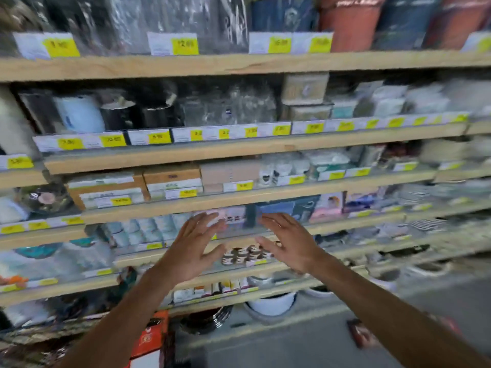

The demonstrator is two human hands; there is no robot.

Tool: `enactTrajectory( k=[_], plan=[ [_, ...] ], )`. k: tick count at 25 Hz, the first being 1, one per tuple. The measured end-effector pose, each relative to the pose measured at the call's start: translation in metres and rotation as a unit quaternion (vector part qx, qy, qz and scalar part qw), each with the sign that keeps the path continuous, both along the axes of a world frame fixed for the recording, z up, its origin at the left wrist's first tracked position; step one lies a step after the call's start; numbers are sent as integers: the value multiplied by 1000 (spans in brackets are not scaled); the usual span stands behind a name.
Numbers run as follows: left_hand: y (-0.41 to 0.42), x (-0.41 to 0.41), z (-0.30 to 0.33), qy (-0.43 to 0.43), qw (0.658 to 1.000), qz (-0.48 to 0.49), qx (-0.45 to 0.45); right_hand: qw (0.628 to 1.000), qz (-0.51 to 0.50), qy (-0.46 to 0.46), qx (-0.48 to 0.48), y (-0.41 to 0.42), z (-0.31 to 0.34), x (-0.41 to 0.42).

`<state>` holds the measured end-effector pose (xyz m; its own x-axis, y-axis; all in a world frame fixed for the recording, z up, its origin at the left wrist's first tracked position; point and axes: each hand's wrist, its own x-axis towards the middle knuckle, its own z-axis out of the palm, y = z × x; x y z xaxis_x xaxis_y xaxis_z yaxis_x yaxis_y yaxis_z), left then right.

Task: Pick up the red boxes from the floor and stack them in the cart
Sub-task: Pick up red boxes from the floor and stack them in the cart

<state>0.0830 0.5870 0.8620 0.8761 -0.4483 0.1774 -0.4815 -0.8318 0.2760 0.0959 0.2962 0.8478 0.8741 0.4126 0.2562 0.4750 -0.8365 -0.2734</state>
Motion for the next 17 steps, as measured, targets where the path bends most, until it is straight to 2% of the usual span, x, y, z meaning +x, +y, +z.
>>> enactTrajectory(
  k=[9, 17],
  plan=[
    [-206, 0, -16, 30, 990, -136, 8, 985, -167, 18, 26, -205, -24, -96],
    [-385, -20, -27, 42, 955, -292, 11, 946, -321, 12, 41, -341, -30, -195]
  ],
)
